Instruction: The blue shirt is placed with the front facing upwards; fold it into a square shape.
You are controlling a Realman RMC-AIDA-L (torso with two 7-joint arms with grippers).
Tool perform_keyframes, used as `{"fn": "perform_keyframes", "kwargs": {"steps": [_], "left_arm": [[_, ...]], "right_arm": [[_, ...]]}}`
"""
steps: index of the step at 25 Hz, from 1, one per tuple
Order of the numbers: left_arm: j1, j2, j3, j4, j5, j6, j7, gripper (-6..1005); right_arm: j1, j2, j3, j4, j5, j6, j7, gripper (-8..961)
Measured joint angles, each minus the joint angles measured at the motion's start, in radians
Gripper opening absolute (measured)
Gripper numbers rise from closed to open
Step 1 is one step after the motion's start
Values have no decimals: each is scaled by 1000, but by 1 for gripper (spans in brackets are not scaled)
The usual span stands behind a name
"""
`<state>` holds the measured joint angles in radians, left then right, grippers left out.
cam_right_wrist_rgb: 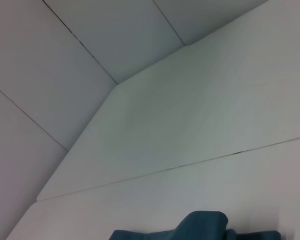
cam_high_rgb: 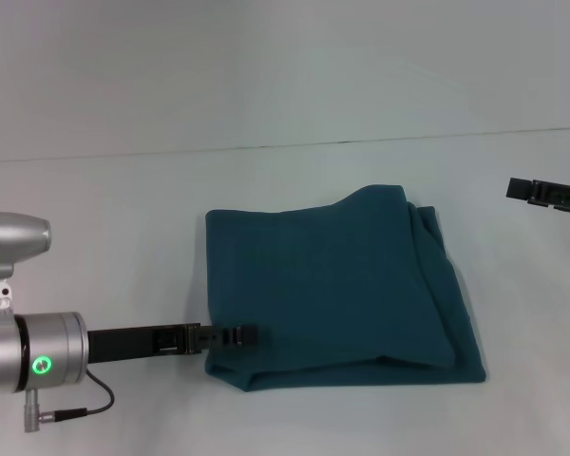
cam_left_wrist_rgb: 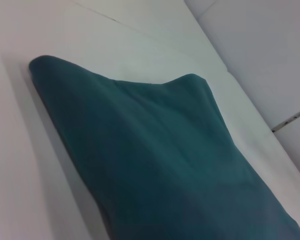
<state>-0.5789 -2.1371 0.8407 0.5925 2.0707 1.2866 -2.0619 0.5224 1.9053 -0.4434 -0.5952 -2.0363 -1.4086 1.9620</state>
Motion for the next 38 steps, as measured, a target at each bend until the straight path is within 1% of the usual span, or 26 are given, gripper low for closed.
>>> {"fn": "perform_keyframes", "kwargs": {"steps": [4,10,20,35,38], "left_arm": [[-2,1,0,5,21,-19,1,964],[-2,2,1,9,29,-26,0,797],[-5,1,10,10,29,-24,-1,313],[-20,10,8,10,29,-24,2,-2],[-21,12,5,10,29,-24,2,0]], "right_arm": [[0,2,0,0,1,1,-2,703],[2,5,0,0,1,5,-5,704],[0,7,0,0,1,9,-5,704],[11,10,-8,6,1,17,-1,703],[11,10,-8,7,1,17,-1,704]]}}
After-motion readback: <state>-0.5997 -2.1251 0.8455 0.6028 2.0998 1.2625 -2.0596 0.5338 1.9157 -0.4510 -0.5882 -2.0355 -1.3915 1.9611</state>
